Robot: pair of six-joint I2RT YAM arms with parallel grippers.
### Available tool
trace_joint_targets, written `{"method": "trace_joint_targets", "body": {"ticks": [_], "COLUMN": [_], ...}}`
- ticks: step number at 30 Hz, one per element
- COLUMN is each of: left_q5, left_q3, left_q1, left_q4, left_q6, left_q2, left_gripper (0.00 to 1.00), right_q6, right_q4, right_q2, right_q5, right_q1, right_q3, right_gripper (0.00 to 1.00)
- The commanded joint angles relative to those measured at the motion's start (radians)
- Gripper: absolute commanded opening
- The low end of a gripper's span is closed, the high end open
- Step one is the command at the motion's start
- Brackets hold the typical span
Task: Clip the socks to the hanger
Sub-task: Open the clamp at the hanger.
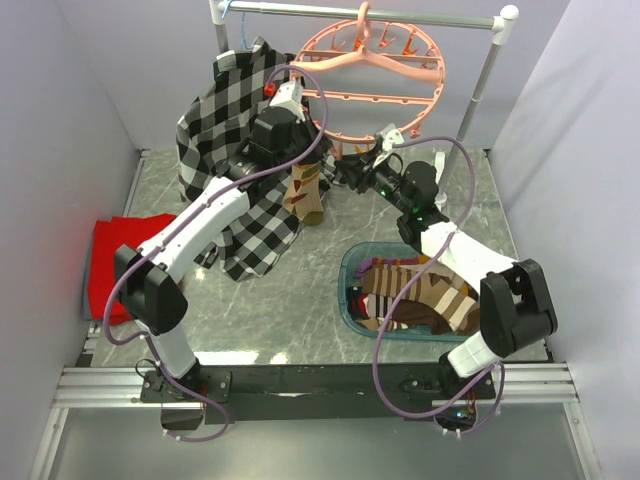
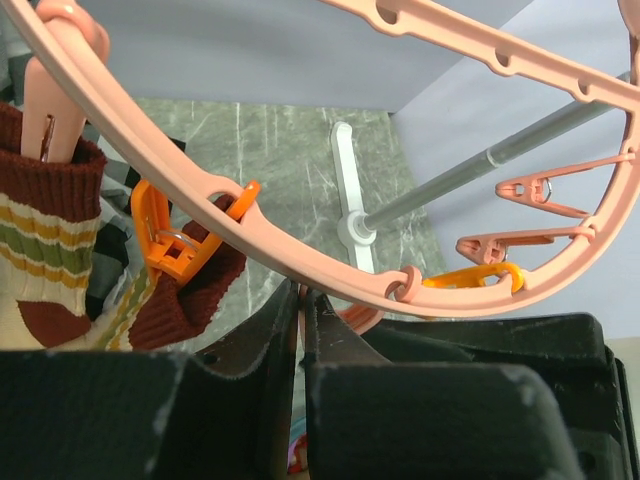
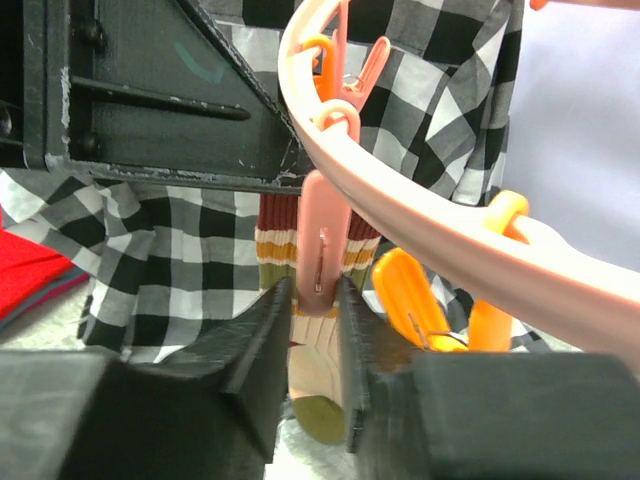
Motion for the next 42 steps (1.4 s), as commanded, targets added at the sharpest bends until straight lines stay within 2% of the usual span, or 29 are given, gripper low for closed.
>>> {"method": "trace_joint_targets", "body": {"ticks": [1,4,5,7,8,12,14,18,22,27,35,42], "left_q5": [0.028,0.045,0.048,0.048,0.050,0.062,0.096,0.165,0.251,0.263,0.222,0.216], "left_q3": [0.052,0.058,0.058,0.048,0.040,-0.043,-0.083,-0.198,-0.207,-0.175,-0.109,-0.072], "left_q1": [0.007,0.010,0.010,0.011,0.016,0.030,0.042,0.057,0.059,0.057,0.046,0.031], "left_q4": [0.017,0.010,0.008,0.007,0.010,0.056,0.111,0.217,0.257,0.234,0.179,0.171], "left_q6": [-0.038,-0.047,-0.045,-0.044,-0.042,-0.035,-0.016,0.033,0.096,0.133,0.206,0.228], "left_q2": [-0.042,-0.043,-0.043,-0.051,-0.055,-0.109,-0.135,-0.201,-0.192,-0.145,-0.085,-0.042], "left_gripper": [0.11,0.13,0.14,0.19,0.21,0.46,0.50,0.66,0.73,0.76,0.64,0.65], "right_q6": [0.012,0.017,0.016,0.016,0.017,0.020,0.023,0.023,0.025,0.029,0.028,0.022], "right_q4": [0.034,0.034,0.028,0.022,0.017,0.017,0.014,0.009,0.006,0.009,0.003,-0.004], "right_q2": [0.004,0.001,0.000,-0.003,-0.006,-0.015,-0.017,-0.019,-0.017,-0.006,0.003,0.011], "right_q5": [-0.029,-0.032,-0.032,-0.032,-0.033,-0.033,-0.033,-0.035,-0.039,-0.047,-0.055,-0.061], "right_q1": [-0.004,-0.006,-0.004,-0.004,-0.004,-0.006,-0.006,-0.006,-0.006,-0.006,-0.006,-0.007], "right_q3": [0.047,0.045,0.047,0.049,0.047,0.041,0.039,0.042,0.047,0.055,0.062,0.070], "right_gripper": [0.27,0.15,0.08,0.01,0.00,0.00,0.00,0.00,0.00,0.00,0.00,0.00]}}
